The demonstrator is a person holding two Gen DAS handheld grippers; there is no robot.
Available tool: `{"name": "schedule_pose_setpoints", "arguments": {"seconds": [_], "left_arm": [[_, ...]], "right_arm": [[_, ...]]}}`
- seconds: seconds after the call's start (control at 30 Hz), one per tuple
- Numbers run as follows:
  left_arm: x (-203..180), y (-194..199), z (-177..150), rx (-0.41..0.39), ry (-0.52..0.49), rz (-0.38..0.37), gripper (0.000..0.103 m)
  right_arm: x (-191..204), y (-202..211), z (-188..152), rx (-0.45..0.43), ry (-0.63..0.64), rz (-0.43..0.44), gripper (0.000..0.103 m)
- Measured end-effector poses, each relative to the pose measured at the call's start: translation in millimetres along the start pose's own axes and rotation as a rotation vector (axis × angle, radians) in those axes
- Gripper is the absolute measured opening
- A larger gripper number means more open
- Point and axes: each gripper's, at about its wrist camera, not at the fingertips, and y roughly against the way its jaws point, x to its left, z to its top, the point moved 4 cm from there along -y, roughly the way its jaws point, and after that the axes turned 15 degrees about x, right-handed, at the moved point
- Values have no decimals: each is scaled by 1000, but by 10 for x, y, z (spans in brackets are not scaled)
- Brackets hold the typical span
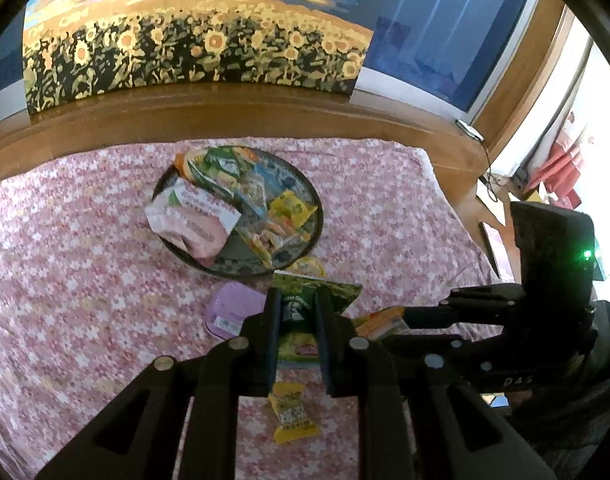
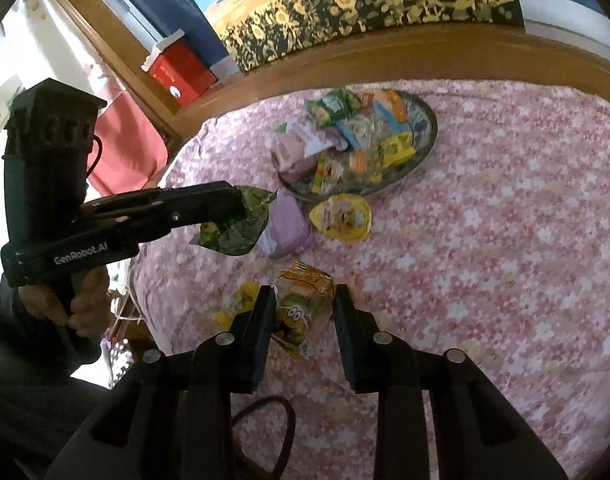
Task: Organize snacks
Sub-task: 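Carry the green bag with the left tool while the right tool carries the orange packet to the plate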
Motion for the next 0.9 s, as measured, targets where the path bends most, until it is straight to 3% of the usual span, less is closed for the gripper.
{"name": "schedule_pose_setpoints", "arguments": {"seconds": [0.9], "left_arm": [[139,308,477,-110,-18,57,17]], "right_arm": [[-39,415,585,-168,10,7,31]]}}
